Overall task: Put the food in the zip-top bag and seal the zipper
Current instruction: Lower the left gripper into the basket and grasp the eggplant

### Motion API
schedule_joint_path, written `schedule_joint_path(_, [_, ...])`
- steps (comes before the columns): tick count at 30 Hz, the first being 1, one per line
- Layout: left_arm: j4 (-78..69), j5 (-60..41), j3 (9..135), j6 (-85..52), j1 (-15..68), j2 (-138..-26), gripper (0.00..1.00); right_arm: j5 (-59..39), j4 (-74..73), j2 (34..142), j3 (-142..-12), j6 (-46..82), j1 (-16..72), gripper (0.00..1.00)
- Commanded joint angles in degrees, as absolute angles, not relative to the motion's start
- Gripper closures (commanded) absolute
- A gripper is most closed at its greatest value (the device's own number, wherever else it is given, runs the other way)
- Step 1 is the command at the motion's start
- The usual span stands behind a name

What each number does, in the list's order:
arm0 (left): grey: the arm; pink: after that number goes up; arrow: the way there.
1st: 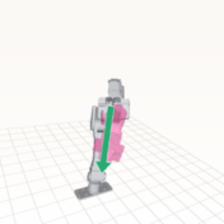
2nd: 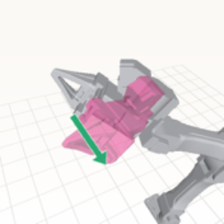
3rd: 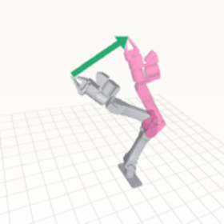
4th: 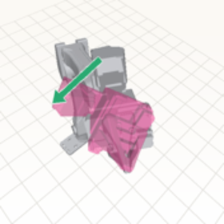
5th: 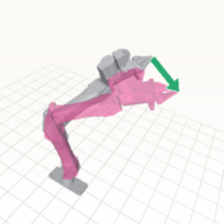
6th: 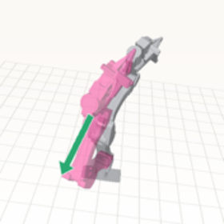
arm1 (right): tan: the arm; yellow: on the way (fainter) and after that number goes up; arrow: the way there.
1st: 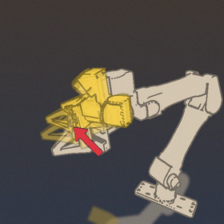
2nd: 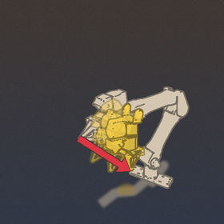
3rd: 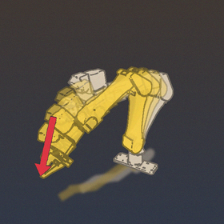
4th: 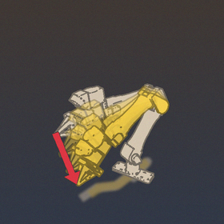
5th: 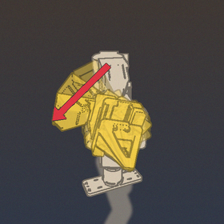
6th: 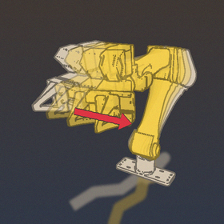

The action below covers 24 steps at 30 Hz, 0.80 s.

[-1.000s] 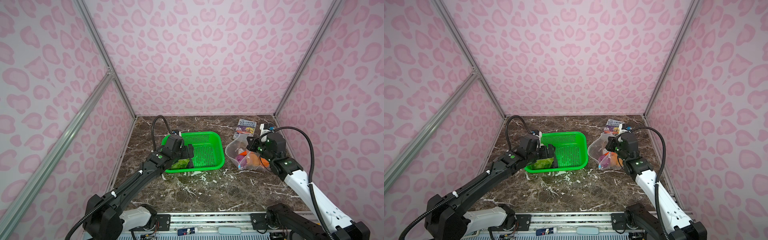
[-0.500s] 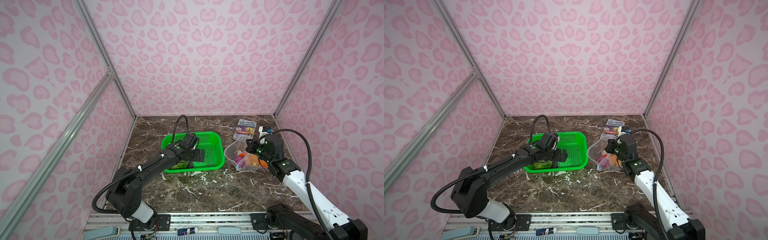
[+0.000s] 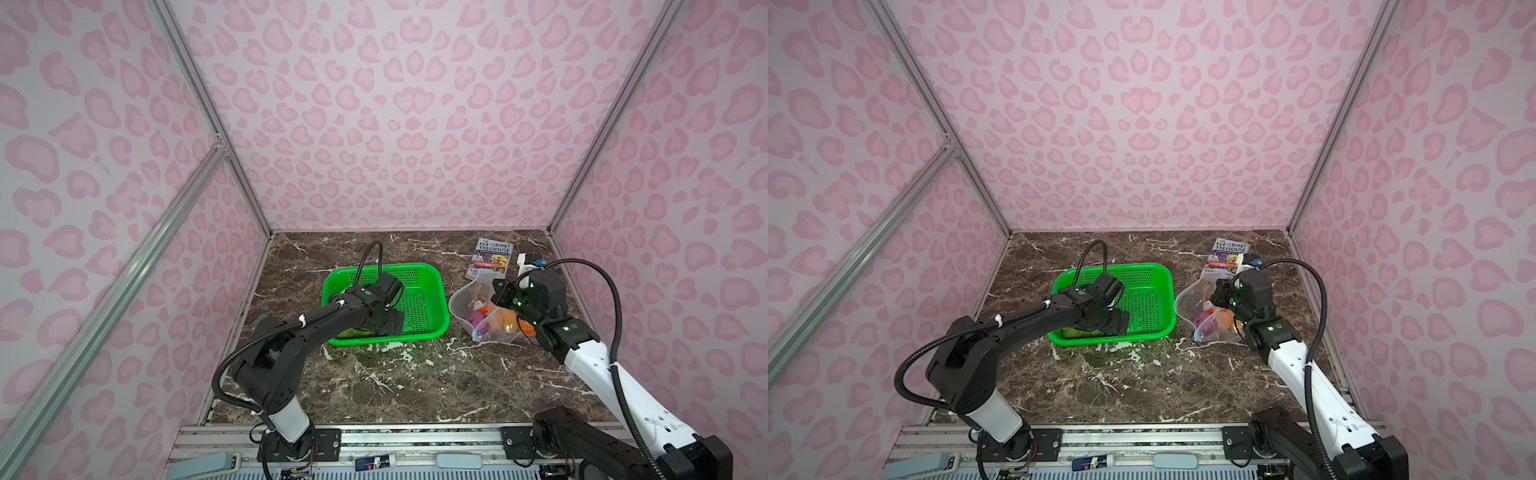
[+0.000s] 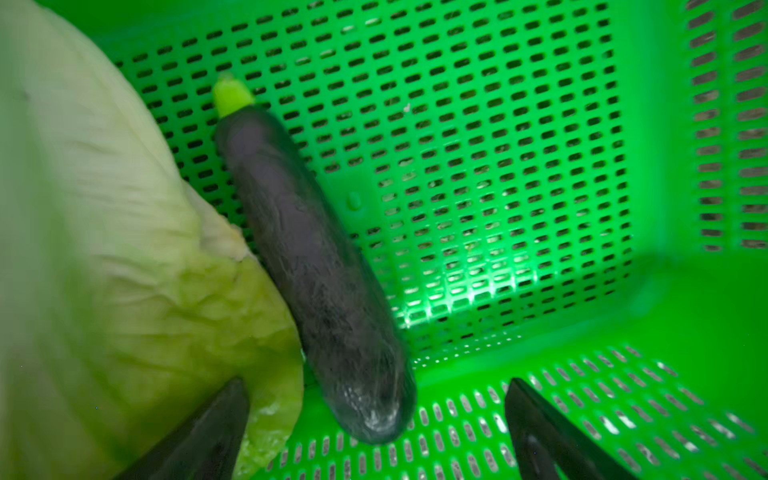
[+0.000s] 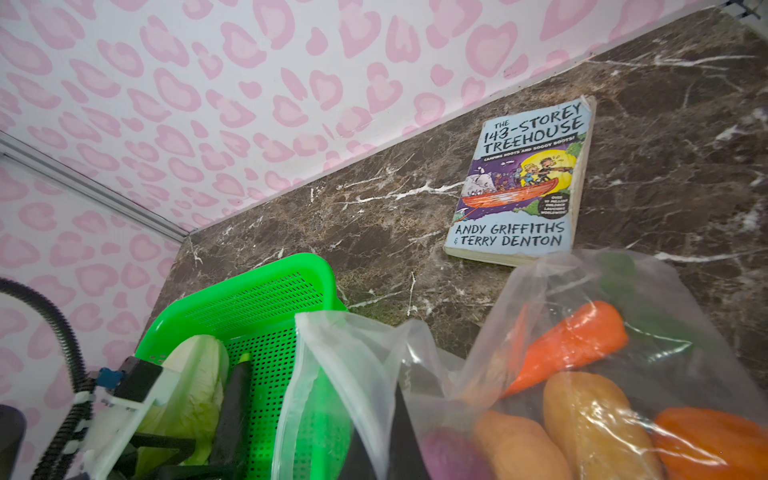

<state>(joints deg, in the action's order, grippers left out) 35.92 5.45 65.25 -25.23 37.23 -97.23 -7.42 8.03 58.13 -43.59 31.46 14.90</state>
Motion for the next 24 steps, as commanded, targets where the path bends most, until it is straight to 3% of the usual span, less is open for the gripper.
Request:
schedule_joint_path(1, [37.3,6.8,65.7,-24.7,37.2,-99.5,0.02,-7.3,7.3,57.9,-43.3,31.1,14.8,1.0])
schedule_joint_path(20, [33.3,5.9,71.9,-24.4,38.0,-104.9,0.0,-6.6,9.4,56.4,-44.4,30.2,14.4,1.0])
schedule_joint_path(24, [33.2,6.9,71.5,-24.1,37.9,-105.7,0.04,-6.6,9.4,56.1,-44.0,30.2,14.3,1.0])
